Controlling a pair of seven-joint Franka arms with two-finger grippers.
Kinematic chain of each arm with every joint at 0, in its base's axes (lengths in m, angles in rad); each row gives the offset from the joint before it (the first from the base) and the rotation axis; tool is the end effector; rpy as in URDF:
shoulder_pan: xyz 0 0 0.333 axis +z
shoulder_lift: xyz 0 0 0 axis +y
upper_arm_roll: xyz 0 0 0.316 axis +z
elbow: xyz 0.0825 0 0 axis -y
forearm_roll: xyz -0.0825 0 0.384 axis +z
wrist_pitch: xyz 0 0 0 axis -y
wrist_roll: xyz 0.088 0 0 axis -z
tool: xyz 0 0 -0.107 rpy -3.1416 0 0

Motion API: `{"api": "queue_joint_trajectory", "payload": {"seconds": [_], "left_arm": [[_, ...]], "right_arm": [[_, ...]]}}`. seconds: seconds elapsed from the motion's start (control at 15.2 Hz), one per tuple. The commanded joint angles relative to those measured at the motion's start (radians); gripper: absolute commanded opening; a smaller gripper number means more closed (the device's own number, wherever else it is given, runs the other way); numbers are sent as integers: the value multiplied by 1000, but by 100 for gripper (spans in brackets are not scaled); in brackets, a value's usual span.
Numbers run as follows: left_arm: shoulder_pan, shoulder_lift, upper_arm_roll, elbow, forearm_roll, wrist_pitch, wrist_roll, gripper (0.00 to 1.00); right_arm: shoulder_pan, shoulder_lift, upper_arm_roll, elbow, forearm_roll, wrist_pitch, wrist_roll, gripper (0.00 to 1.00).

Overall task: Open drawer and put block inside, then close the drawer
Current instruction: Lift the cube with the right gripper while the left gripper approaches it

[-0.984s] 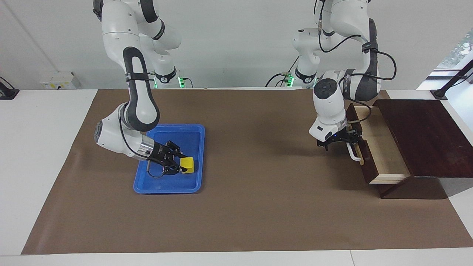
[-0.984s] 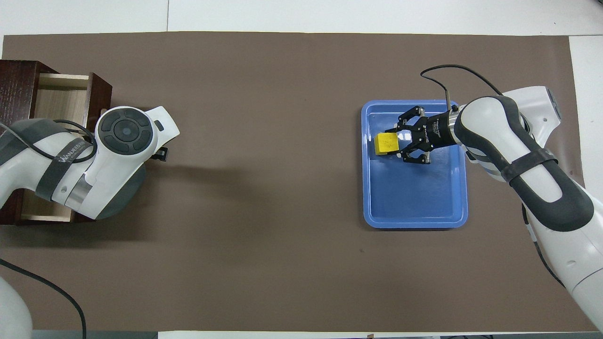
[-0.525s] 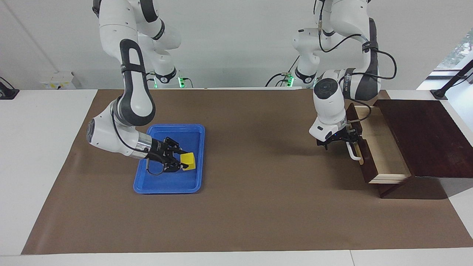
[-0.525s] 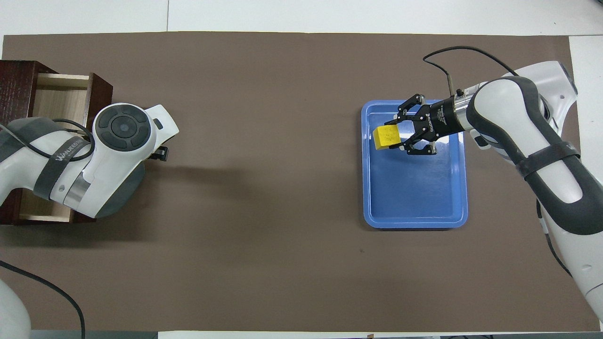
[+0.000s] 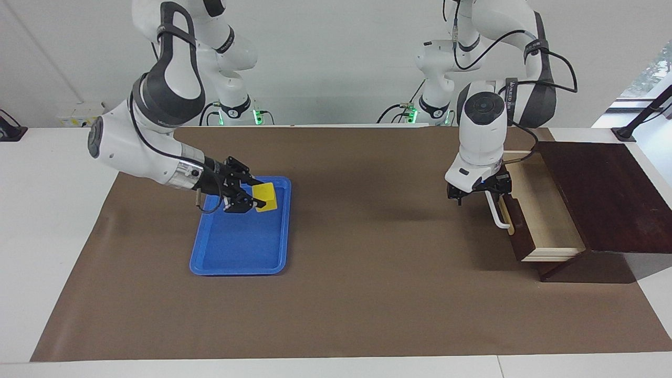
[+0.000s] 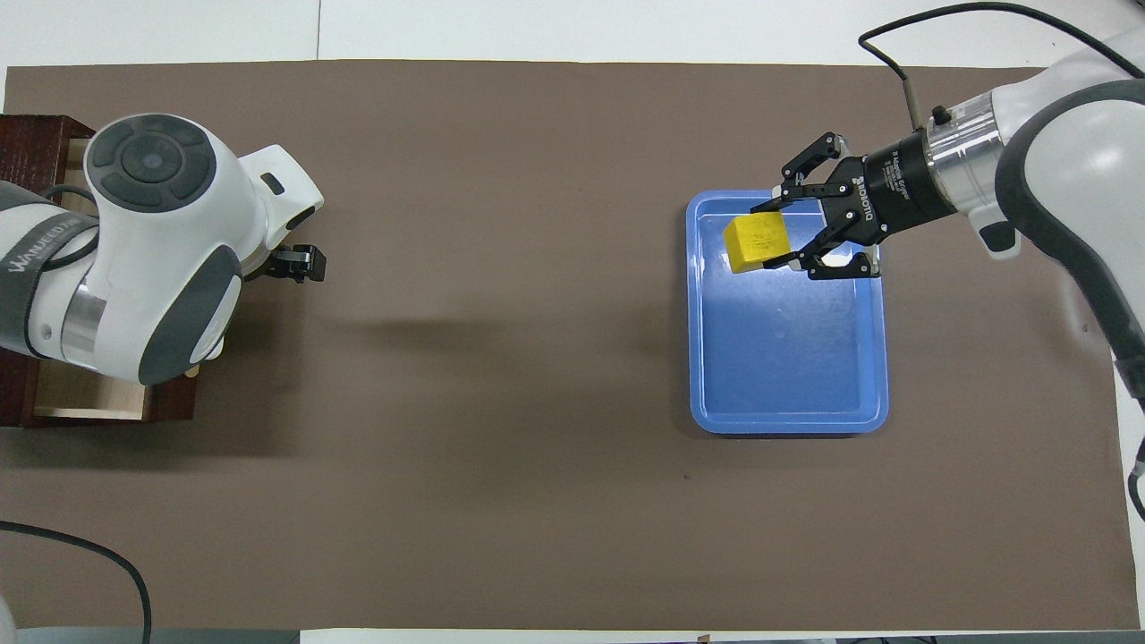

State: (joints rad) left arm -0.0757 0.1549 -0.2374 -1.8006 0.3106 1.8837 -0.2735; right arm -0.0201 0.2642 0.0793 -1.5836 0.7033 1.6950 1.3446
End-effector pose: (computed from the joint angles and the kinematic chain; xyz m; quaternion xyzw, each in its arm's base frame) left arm 0.5778 -0.1566 0.4568 -0.9887 0.0714 -0.0057 0.1315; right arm 0.6265 0.0938 0.4952 -0.7050 0.6141 0.2789 0.2191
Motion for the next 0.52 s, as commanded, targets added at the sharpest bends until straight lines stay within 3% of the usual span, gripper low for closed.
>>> {"api": "queue_joint_trajectory", "payload": {"seconds": [0.0, 0.26, 0.46], "left_arm": [[-18, -12, 10, 101, -126, -107, -36, 100], [-27, -25, 7, 213, -228, -179, -327, 100], [-62, -34, 7, 221, -258, -179, -707, 100]], "right_arm": [[37, -13, 8, 42, -22, -12, 98, 0], [84, -10, 10, 63, -21, 11, 145, 0], [167, -8, 8, 56, -21, 112, 208, 0]]}}
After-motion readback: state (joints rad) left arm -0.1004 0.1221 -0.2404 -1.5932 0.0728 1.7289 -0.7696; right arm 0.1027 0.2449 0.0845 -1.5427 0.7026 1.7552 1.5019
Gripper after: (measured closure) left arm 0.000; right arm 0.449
